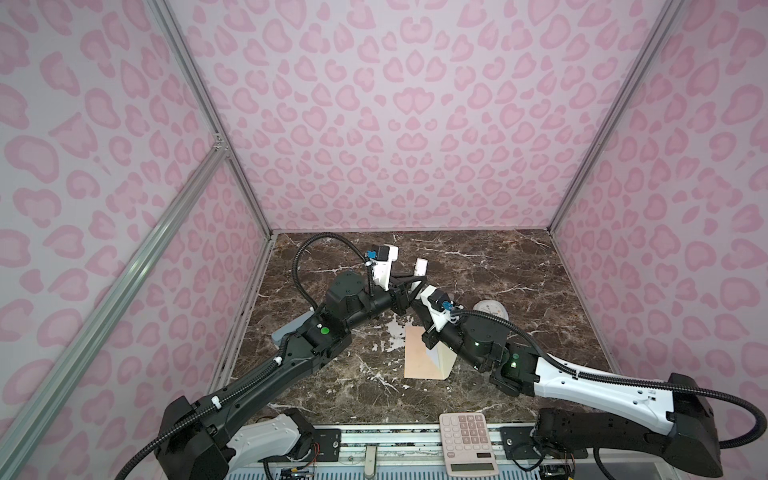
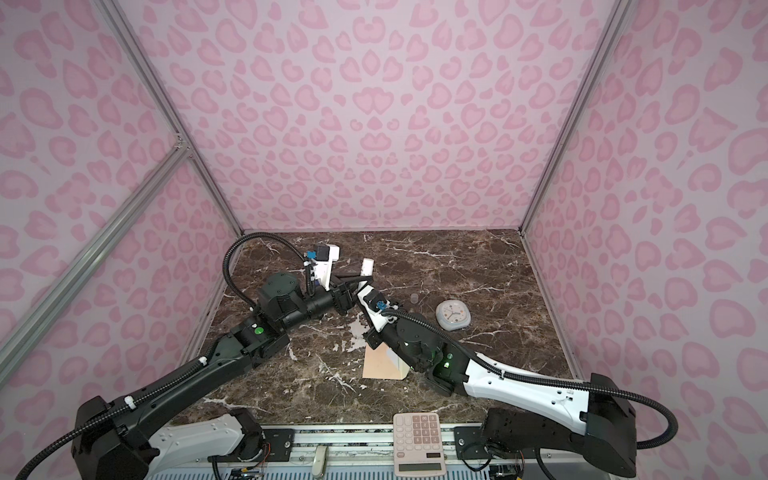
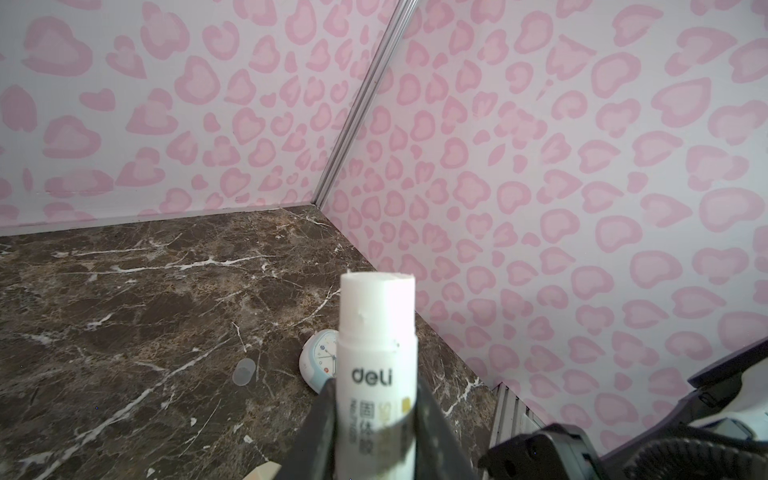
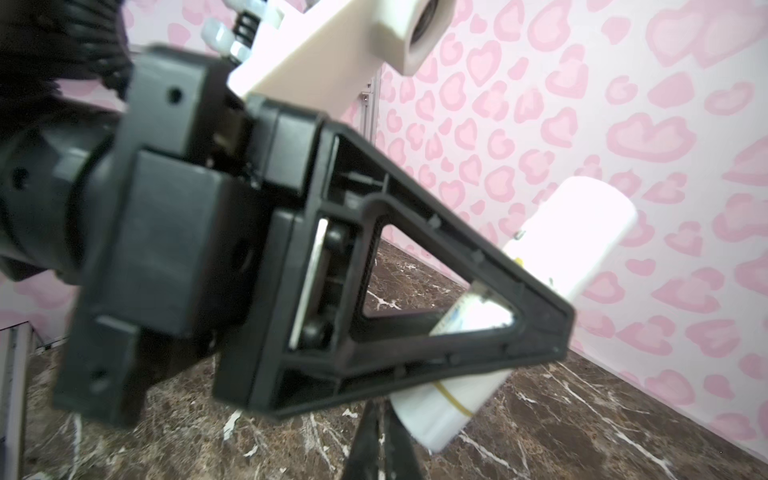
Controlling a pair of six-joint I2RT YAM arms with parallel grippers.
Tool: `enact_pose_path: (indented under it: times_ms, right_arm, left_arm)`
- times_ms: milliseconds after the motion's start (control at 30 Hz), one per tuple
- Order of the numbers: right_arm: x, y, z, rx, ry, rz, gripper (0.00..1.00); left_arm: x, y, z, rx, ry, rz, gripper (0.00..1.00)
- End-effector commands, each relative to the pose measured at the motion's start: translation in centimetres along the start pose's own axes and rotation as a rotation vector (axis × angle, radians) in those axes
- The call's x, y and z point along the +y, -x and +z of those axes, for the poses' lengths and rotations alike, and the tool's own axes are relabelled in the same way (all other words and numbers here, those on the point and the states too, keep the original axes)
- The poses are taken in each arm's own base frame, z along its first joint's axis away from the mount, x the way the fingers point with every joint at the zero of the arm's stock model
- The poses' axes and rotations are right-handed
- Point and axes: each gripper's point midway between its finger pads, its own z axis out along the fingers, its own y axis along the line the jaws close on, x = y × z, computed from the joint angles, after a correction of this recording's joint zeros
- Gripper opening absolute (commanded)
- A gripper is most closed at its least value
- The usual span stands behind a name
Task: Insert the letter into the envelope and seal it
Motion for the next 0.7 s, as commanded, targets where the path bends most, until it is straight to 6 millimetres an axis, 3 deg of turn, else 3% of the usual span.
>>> enact_pose_path:
  times_ms: [0,167,433,667]
  right_arm:
    - [-0.8,-0.4,-0.6,0.011,-0.031,0.029,0.31]
    - [-1.3,-0.6,-0.9,0.009,-0.046,0.069,0.35]
    - [-2.1,1.0,-0.7,-0.064,-0.012,0.226,0.46]
    - [-0.9,1.1,0.4,-0.060,0.042,0.265,0.51]
  left_arm:
    - [-0.5,-0.7,-0.5,0.018,-0.029,0.018,0.16]
    - [-0.4,0.5,-1.0,-0.051,-0.018,0.017,0.15]
    - [-0.4,1.3,-1.6,-0.145,-0.031,-0.010,0.14]
    - [-0.5,1.7,-1.8,-0.204,-0.029,-0.016,0.14]
